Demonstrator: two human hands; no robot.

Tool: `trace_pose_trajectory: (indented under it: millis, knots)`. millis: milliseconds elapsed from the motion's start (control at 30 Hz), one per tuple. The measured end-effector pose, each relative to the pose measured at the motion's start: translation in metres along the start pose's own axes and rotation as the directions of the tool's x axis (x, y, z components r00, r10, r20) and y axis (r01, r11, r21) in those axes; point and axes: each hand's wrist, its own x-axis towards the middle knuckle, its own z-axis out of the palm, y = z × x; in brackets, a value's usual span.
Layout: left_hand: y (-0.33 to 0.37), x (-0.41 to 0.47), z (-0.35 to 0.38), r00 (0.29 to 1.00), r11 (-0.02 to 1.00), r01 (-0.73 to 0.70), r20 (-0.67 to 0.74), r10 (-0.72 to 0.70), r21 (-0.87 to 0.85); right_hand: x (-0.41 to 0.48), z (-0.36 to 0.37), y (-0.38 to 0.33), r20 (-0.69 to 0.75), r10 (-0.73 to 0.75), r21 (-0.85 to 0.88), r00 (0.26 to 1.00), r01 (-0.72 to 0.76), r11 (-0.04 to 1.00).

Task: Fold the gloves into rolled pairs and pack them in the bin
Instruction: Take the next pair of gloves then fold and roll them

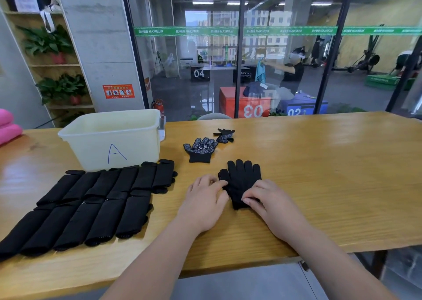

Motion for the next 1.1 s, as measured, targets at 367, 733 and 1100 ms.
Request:
trace_pose_trajectory:
  millis: [367,733,1100]
  knots:
    - [0.0,0.006,0.007,0.999,0.988,0.041,0.007,-0.043,0.151,0.048,-0.004,0.008,0.322,0.206,-0.013,0.924,-0.213,0.977]
    - [-0.005,0.005,0.008,0.993,0.998,0.069,-0.094,-0.07,-0.006,0.106,0.048,0.0,0.39,0.402,-0.369,0.829,-0.26,0.893]
    - [-0.003,0.003,-0.003,0.942,0.986,0.125,-0.298,-0.152,-0.11,0.096,0.051,-0.03,0.443,0.39,-0.376,0.807,-0.228,0.898]
